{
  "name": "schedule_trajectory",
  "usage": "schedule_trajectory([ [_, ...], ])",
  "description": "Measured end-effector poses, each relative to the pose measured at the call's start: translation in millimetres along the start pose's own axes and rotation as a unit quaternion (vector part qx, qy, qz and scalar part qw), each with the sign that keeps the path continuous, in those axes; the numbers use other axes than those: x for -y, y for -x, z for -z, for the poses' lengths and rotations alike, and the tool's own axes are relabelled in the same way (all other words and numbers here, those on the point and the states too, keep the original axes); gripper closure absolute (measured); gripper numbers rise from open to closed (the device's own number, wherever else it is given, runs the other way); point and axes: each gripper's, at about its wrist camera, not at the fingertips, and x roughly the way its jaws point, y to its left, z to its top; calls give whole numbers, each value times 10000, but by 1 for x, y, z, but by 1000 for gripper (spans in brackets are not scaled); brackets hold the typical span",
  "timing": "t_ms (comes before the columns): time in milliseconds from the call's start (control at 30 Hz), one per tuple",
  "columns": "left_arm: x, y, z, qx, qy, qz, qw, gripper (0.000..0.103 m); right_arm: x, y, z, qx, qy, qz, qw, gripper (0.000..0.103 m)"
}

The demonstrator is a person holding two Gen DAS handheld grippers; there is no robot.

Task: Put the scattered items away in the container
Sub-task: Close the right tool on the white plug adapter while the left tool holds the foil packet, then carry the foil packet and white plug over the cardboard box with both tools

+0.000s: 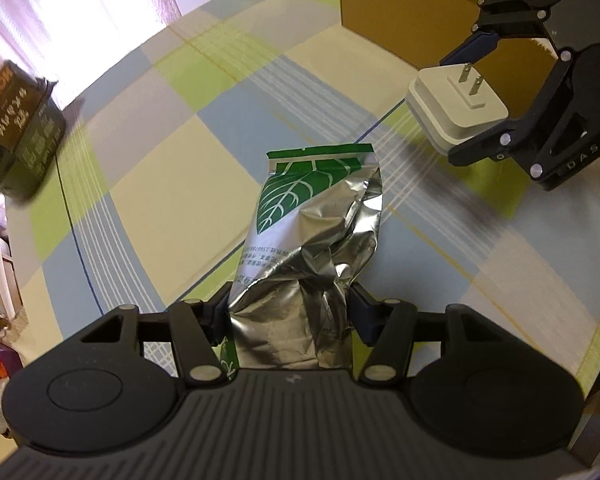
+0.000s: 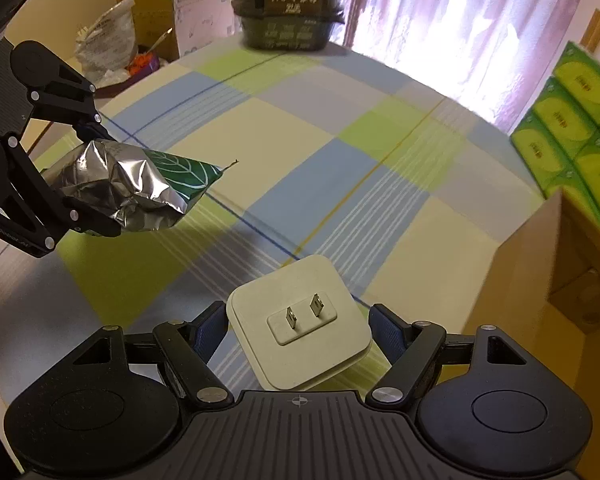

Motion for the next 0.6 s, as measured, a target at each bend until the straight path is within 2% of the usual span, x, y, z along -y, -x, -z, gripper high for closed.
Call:
schedule_trajectory([
  [300, 25, 27, -33, 117, -82, -63, 9999, 49, 23, 45, 7, 237, -161, 263, 9992, 24],
  [600, 70, 48, -81, 226, -242, -89, 9994, 49, 59, 93, 32, 386, -493, 601, 9962, 24],
])
